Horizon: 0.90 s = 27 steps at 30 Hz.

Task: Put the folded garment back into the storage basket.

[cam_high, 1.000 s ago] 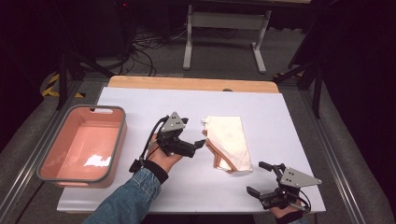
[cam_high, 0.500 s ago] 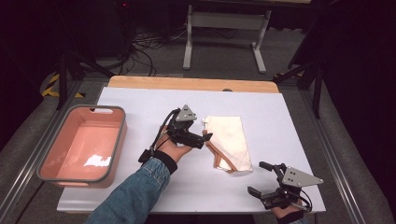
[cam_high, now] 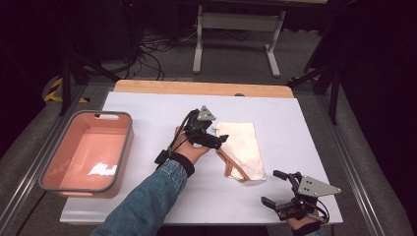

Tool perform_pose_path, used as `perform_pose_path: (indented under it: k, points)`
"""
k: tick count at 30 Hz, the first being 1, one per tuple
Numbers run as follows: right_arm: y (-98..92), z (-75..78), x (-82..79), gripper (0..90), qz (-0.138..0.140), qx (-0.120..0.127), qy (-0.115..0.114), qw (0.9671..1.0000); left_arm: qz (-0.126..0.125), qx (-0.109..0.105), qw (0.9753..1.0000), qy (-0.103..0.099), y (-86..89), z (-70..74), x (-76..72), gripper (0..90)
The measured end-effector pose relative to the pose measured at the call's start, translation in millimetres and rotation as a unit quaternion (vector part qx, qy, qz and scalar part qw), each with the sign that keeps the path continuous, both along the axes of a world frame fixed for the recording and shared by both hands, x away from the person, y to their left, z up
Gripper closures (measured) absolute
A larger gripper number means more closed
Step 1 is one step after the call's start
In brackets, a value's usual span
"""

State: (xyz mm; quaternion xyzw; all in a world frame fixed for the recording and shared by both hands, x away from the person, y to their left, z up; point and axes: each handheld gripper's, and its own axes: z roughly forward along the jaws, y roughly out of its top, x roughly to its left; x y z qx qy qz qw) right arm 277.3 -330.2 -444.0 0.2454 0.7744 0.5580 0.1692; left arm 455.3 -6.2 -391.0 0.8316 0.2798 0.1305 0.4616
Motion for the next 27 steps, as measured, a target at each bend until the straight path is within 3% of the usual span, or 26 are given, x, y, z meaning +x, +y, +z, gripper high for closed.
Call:
perform_pose_path:
  k: [11,17,21,27]
  points:
    - [-0.9,0.4,0.3,3.3,0.002,-0.002,-0.003,1.0,0.007,0.034,0.9992,0.02,-10.4,-16.3,16.3,13.7]
    - [-1.6,0.5,0.5,3.3,0.003,-0.003,-0.002,1.0,0.021,0.052,0.9975,0.042,-16.5,-27.7,25.1,10.0]
    - [-1.9,0.9,0.2,3.3,0.004,-0.003,-0.004,1.0,0.031,0.052,0.9958,0.069,-21.2,-33.6,31.5,9.3]
    - [-2.5,0.6,0.6,3.3,0.005,-0.002,-0.002,1.0,0.041,0.071,0.9928,0.087,-29.4,-41.1,36.0,11.8]
